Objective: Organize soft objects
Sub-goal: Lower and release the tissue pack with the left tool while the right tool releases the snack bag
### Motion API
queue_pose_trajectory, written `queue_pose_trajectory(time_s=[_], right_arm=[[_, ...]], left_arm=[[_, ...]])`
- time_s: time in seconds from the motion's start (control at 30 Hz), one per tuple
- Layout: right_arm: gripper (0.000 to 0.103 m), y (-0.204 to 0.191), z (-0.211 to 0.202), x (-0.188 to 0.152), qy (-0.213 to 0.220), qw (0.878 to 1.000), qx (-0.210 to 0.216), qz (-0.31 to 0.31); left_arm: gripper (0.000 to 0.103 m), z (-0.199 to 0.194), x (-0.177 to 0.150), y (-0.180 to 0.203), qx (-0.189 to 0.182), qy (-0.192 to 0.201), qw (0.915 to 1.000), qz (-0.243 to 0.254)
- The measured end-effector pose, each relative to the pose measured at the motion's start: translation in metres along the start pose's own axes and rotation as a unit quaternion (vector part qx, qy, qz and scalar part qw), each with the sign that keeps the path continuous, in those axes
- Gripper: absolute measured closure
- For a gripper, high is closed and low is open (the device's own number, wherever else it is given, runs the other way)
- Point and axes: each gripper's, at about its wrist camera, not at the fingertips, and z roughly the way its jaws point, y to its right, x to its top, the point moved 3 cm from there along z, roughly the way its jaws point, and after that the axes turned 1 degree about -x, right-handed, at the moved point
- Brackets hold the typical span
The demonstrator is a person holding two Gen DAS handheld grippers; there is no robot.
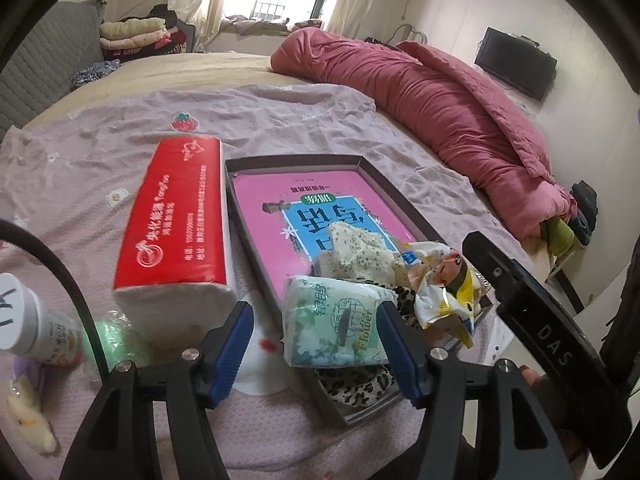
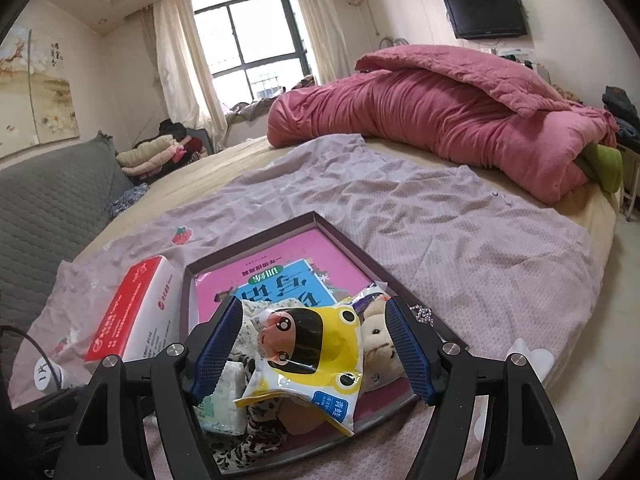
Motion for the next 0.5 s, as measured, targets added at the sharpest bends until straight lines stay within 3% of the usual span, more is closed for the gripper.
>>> queue_pose_trajectory(time_s=[0.5], right_arm=[[0.028,0.004,-0.024,0.001,0.028,0.999,-0.042,-0.009]], left_arm=[[0.036,-0.047,0.002,0.001,0.015,0.020,0.9996,0.012]])
